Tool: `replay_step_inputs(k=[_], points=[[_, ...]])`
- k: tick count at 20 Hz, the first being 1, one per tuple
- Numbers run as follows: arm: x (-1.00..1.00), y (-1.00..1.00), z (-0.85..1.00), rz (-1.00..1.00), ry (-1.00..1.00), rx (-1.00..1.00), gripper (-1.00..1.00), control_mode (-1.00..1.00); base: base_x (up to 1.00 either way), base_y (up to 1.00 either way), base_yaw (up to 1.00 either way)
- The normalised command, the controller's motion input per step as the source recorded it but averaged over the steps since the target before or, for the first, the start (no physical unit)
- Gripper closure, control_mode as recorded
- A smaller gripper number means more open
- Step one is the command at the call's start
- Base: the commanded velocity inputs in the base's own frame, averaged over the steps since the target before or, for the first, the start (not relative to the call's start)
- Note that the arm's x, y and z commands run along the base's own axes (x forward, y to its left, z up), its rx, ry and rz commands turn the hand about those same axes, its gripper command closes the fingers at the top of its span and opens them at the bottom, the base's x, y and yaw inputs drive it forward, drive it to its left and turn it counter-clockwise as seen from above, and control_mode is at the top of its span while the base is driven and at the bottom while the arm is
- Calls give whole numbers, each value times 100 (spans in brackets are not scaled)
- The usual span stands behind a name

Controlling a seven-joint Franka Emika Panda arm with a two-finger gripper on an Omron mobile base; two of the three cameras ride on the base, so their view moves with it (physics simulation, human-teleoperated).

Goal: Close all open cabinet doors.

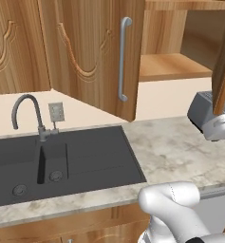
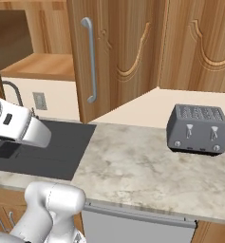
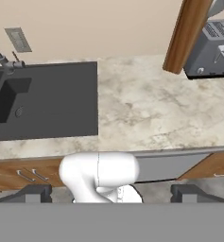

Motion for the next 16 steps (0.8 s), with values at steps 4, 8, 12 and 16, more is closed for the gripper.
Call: replay_step_inputs(k=[4,8,12,16], points=[[0,0,0,0,0,0,-100,100,17,0,0],[-6,-3,0,1,-7,0,-100,-100,0,0,0],[-38,-14,0,7,-27,0,-100,-100,0,0,0],[-38,-21,0,8,-34,0,-100,-100,0,0,0]])
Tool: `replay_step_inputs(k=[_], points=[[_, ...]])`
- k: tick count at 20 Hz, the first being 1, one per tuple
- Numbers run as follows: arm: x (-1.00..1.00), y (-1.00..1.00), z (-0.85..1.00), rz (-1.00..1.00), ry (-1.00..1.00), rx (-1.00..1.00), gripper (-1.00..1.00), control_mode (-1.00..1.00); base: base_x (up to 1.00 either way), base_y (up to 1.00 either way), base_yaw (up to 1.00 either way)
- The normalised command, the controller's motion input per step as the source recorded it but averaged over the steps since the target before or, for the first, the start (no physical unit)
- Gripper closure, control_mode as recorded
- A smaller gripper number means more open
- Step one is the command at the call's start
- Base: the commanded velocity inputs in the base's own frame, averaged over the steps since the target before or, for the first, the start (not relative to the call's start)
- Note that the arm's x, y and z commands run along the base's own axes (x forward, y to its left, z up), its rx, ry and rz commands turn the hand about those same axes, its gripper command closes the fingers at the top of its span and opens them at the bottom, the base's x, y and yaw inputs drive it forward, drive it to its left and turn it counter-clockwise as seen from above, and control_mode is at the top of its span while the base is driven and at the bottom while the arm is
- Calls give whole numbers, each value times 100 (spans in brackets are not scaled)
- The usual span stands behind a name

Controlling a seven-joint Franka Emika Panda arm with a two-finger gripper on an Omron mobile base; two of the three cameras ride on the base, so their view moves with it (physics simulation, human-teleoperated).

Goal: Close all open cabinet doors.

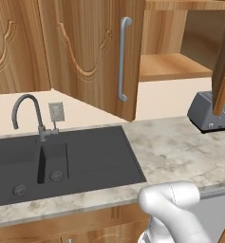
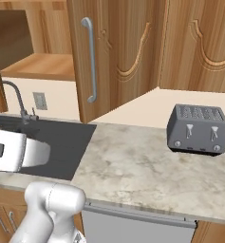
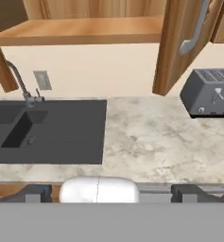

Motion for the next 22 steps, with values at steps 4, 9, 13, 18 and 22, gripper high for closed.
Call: replay_step_inputs(k=[4,9,13,18,22], points=[[-10,-40,0,5,-29,0,-100,-100,0,0,0],[8,-51,0,7,-15,4,-100,-100,0,0,0],[16,-40,0,8,-15,5,-100,-100,0,0,0],[6,-28,1,10,-18,3,-100,-100,0,0,0],[9,-11,20,5,-10,0,-100,-100,0,0,0]])
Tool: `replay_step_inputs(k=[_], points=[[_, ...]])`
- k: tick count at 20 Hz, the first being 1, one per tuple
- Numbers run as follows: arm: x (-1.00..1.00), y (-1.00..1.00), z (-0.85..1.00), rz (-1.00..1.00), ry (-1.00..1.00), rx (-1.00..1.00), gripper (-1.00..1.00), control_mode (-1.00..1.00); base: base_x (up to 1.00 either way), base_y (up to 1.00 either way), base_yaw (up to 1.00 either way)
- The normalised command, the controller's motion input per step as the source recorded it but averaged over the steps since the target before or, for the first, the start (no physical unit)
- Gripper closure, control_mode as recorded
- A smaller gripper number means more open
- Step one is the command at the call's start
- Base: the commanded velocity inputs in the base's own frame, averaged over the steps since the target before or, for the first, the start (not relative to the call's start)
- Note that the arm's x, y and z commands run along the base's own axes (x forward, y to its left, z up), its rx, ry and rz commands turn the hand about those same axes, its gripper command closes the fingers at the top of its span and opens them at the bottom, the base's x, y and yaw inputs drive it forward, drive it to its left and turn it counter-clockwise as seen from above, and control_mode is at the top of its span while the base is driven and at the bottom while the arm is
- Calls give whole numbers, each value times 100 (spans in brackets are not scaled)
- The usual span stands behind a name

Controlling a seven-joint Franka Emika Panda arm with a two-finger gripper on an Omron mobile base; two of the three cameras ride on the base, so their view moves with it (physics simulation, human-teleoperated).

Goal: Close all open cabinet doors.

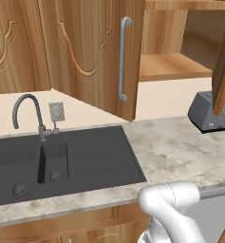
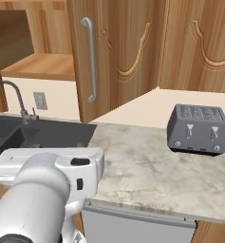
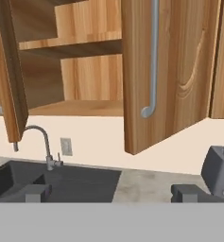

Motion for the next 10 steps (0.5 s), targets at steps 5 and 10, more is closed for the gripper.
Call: replay_step_inputs(k=[5,10], points=[[9,-13,29,5,-2,3,-100,-100,0,0,0],[7,-17,28,6,0,2,-100,-100,0,0,0]])
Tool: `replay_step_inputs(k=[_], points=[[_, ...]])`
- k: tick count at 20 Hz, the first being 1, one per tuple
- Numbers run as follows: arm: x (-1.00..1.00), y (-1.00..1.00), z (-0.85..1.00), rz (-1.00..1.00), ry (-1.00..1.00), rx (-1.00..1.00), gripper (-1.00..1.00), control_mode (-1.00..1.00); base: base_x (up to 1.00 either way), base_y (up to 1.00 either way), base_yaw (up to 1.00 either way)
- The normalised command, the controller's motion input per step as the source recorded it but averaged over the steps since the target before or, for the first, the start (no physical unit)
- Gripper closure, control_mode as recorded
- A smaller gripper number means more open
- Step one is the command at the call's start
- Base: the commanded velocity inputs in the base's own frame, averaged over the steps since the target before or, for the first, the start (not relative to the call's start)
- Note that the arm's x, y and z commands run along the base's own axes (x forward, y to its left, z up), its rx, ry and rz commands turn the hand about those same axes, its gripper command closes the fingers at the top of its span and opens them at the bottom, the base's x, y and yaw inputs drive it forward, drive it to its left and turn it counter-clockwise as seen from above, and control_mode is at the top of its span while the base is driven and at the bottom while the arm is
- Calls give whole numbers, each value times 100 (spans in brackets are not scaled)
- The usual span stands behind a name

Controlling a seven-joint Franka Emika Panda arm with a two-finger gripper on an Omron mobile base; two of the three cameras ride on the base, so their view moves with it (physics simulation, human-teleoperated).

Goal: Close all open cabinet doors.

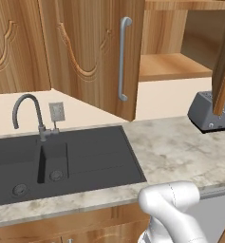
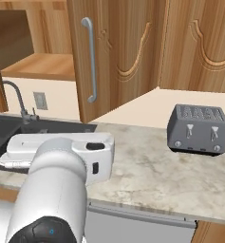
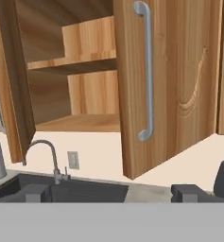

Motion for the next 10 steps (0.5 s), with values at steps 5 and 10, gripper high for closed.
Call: replay_step_inputs(k=[5,10], points=[[18,-21,2,9,-7,1,-100,-100,0,0,0],[33,-23,0,12,-12,0,-100,-100,0,0,0]])
